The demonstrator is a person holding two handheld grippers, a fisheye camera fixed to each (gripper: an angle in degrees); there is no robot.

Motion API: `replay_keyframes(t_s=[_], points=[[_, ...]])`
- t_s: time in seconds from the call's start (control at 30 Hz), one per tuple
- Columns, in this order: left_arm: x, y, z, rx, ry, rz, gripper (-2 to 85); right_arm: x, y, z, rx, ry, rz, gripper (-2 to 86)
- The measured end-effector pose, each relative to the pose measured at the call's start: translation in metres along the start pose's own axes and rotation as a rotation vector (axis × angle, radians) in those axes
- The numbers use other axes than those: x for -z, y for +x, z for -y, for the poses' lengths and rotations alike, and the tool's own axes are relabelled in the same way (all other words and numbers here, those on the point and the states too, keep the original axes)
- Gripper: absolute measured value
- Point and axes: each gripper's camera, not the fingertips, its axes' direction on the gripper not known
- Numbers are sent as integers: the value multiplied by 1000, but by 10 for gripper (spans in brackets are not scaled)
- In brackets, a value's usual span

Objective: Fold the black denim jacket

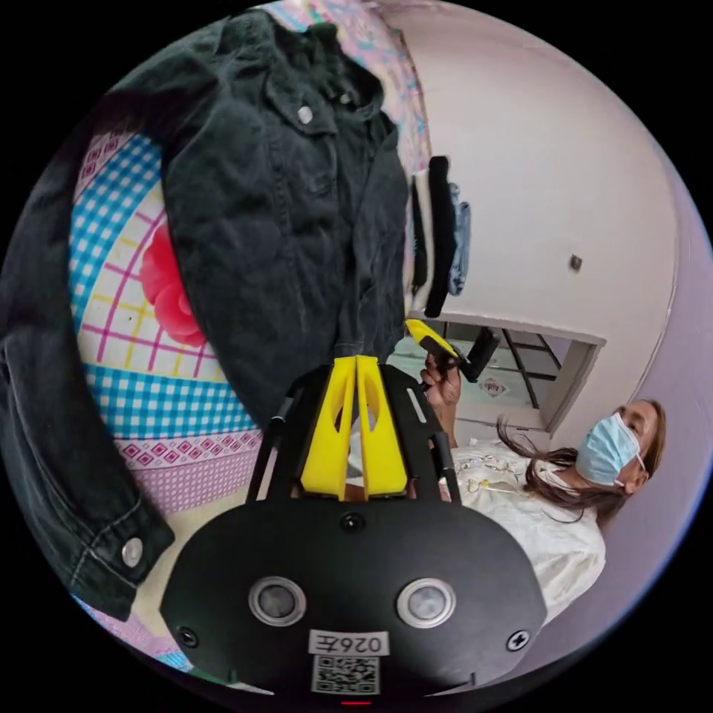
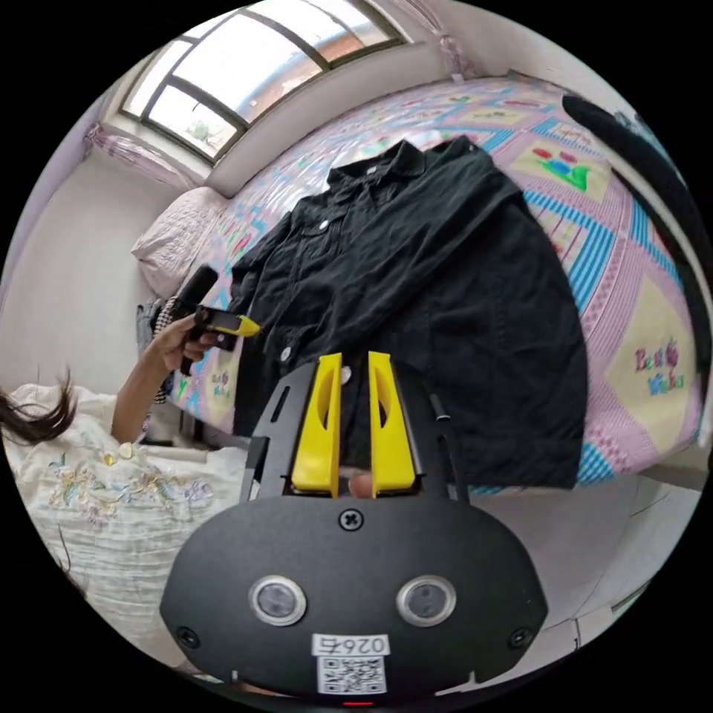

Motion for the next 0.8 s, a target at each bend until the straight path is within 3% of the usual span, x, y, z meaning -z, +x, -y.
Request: replay_keyframes(t_s=[0.17, 0.27, 0.33, 0.4, 0.5, 0.57, 0.67, 0.73, 0.8], points=[[-28, 35, -13, -171, 230, -112, -9, -1, 10, 40, 85, 171, -292, -5], [-17, 55, -39, -246, 409, -28, -10, -22, 32, 61, 56, 44, -314, -8], [4, 77, -69, -303, 549, 83, -10, 10, 23, 48, 91, 195, -184, -9], [29, 110, -111, -390, 714, 218, -10, 85, -1, 7, 180, 576, 41, -9], [53, 165, -180, -563, 959, 435, -10, 130, -25, -28, 252, 949, 113, -2], [63, 182, -215, -636, 1073, 491, -10, 123, -37, -11, 335, 884, 227, -7], [72, 165, -225, -511, 1001, 520, -10, 96, -69, 31, 491, 644, 556, -8], [66, 143, -231, -347, 987, 614, -10, 75, -102, 38, 546, 604, 569, -7], [54, 118, -241, -219, 973, 676, -10, 32, -157, 45, 660, 438, 508, -3]])
